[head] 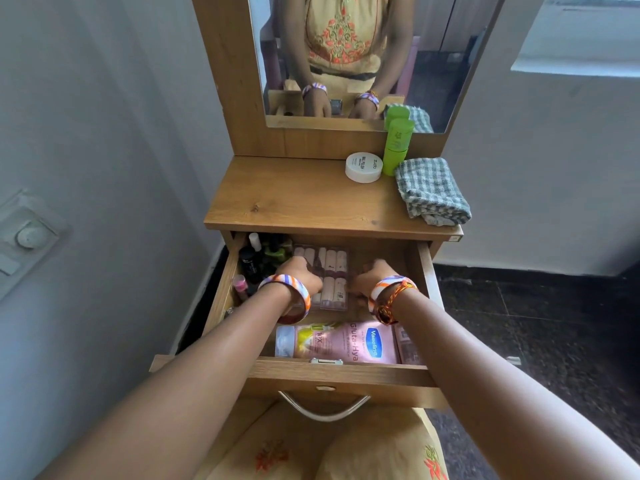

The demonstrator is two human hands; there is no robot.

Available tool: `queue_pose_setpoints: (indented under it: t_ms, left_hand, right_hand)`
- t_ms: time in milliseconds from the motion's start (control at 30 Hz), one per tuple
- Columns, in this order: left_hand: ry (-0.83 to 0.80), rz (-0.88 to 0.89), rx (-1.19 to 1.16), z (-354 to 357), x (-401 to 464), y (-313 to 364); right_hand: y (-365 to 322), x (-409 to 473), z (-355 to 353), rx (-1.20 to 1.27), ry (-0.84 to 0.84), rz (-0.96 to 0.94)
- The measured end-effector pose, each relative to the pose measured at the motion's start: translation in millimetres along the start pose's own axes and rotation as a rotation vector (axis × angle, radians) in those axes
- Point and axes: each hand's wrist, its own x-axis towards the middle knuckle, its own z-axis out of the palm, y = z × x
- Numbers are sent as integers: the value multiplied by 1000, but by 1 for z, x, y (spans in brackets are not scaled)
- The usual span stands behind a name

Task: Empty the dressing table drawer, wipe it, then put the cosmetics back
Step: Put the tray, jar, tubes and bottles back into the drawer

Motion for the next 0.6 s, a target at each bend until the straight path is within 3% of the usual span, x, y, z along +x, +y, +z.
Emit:
queue_pose_setpoints:
  t_ms: [167, 300, 467, 600]
  left_hand:
    - [-112, 189, 167, -19, -20, 23]
    - [-124, 301, 116, -42, -35, 54]
    - [-20, 362, -85, -68, -32, 92]
    - [156, 440, -16, -78, -7, 118]
  right_hand:
    - [-17, -23, -13, -261, -44, -223]
    - [-45, -35, -34, -346, -68, -301]
    - [-74, -31, -68, -292, 192, -447]
    - [-90, -22, -90, -331, 437, -515]
